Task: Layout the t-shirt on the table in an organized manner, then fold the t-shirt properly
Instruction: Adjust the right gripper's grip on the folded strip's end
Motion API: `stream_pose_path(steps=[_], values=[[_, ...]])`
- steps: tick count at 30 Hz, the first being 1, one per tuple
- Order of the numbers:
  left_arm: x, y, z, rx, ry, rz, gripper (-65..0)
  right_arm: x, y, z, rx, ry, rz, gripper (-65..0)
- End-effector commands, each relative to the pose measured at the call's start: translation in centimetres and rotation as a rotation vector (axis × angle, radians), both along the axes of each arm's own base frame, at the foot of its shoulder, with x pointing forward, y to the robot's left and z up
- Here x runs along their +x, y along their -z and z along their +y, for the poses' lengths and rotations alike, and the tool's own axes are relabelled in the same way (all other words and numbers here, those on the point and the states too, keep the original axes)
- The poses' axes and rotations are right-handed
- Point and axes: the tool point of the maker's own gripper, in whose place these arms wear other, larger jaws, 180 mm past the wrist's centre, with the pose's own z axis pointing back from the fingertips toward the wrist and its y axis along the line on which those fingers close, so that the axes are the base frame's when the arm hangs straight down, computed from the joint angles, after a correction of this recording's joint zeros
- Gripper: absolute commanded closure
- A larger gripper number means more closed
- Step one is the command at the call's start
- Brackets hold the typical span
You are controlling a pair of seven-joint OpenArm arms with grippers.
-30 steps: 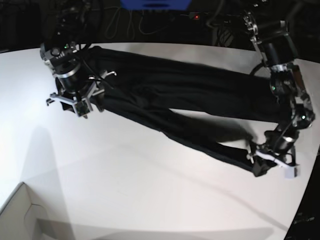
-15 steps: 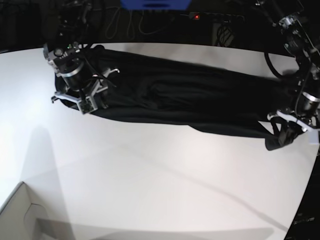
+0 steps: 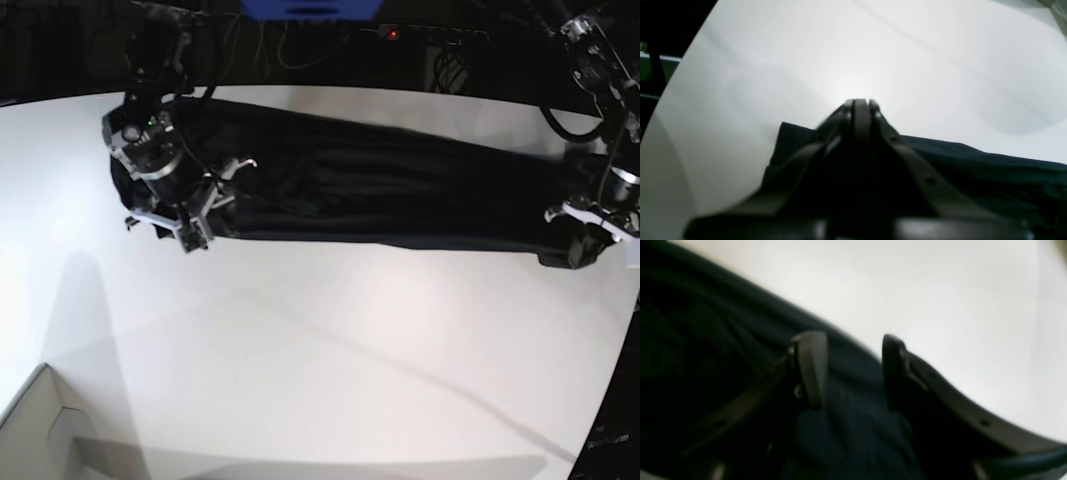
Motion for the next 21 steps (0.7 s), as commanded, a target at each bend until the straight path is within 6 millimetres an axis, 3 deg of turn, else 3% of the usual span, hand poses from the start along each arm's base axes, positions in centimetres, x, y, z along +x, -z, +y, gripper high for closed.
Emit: stream_pose_path(steps=[1, 5, 10, 21], values=[[0.5, -1.6, 0.1, 0.016, 0.008, -0.053, 0.0, 1.1, -0.7, 0.3, 0.016, -0.002, -0.029, -27.2], [0.5, -1.7, 0.1, 0.016, 0.008, -0.056, 0.0, 2.9, 0.7, 1.0, 0.038, -0.011, 0.015, -27.2], [0.6, -1.7, 0.1, 0.016, 0.008, -0.055, 0.0, 3.7, 2.6, 1.4, 0.044, -0.017, 0.092, -27.2], [0.5, -1.2, -0.4, -0.010, 0.002, -0.056, 0.0, 2.1, 6.9, 0.5, 0.034, -0.032, 0.216, -25.8]])
